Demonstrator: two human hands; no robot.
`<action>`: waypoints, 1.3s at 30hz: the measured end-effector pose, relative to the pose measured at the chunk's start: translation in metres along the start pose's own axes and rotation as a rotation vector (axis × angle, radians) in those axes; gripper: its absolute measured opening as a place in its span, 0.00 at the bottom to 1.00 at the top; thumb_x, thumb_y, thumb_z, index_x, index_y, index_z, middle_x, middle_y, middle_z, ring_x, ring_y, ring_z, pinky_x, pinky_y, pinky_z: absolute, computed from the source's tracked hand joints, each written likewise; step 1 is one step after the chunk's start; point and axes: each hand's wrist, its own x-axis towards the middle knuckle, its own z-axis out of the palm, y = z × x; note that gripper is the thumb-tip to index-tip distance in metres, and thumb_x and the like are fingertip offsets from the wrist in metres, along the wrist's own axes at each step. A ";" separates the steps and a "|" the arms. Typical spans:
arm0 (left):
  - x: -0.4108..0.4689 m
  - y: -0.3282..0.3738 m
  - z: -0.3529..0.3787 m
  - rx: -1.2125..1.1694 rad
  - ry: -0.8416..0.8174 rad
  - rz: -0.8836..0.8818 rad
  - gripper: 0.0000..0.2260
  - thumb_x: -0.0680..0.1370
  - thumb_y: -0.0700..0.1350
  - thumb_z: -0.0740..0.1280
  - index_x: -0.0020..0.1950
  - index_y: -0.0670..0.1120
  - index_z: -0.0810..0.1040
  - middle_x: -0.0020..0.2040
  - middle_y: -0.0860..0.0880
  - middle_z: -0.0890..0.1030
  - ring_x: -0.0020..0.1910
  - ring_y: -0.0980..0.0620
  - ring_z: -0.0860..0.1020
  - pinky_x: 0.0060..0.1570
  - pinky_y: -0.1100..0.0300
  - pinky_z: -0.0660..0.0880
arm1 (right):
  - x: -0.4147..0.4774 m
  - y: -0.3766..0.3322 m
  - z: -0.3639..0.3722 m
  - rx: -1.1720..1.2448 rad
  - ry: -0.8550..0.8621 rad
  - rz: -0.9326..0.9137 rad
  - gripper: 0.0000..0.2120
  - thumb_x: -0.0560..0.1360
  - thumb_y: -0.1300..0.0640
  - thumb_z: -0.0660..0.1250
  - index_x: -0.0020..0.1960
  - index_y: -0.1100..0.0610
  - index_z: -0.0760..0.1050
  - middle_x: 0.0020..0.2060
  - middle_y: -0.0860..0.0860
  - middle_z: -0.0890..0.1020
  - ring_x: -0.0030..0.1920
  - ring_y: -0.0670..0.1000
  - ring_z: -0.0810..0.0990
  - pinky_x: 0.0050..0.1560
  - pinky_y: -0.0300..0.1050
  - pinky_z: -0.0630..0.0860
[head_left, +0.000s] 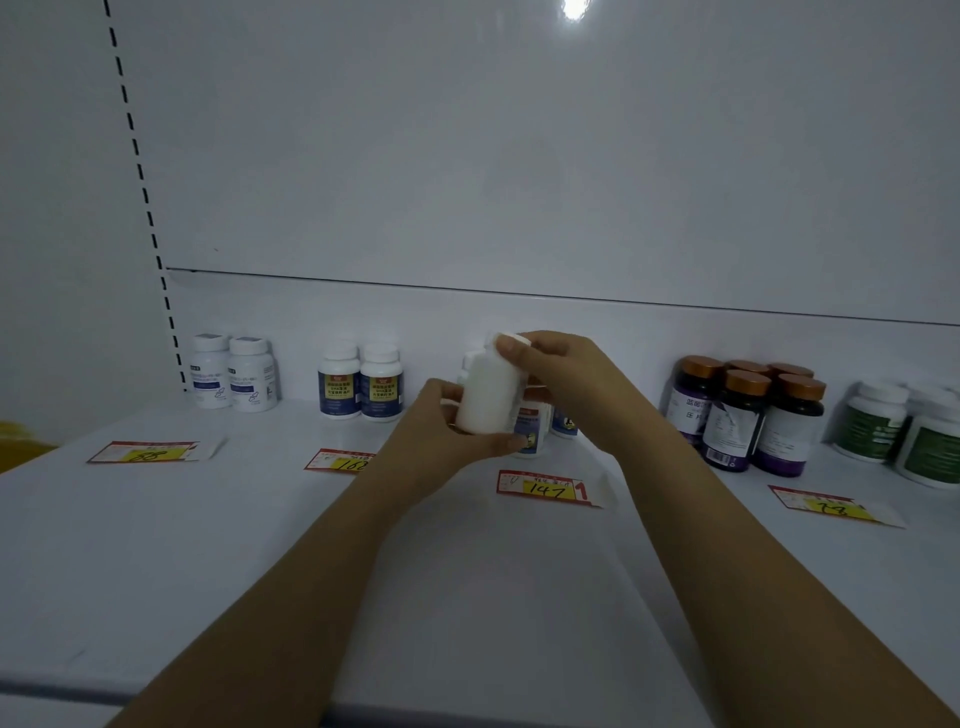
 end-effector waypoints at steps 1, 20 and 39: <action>0.000 0.001 0.000 -0.063 -0.050 -0.035 0.25 0.68 0.49 0.75 0.60 0.46 0.67 0.51 0.53 0.78 0.49 0.56 0.79 0.48 0.61 0.77 | 0.000 0.000 -0.002 0.063 -0.011 0.002 0.06 0.76 0.47 0.64 0.49 0.48 0.77 0.47 0.49 0.83 0.48 0.48 0.82 0.46 0.39 0.79; 0.003 -0.004 0.000 0.179 -0.024 -0.039 0.23 0.68 0.51 0.76 0.54 0.50 0.67 0.49 0.53 0.77 0.47 0.55 0.77 0.40 0.67 0.73 | 0.001 0.000 0.005 -0.156 0.058 -0.049 0.19 0.73 0.44 0.68 0.60 0.52 0.77 0.52 0.49 0.81 0.51 0.49 0.81 0.52 0.45 0.80; -0.001 0.002 -0.002 -0.116 -0.176 -0.056 0.19 0.71 0.44 0.73 0.61 0.47 0.75 0.55 0.50 0.82 0.53 0.54 0.80 0.55 0.59 0.77 | 0.001 0.003 -0.009 0.203 -0.014 0.059 0.11 0.79 0.54 0.61 0.59 0.54 0.76 0.52 0.52 0.83 0.52 0.52 0.82 0.54 0.46 0.79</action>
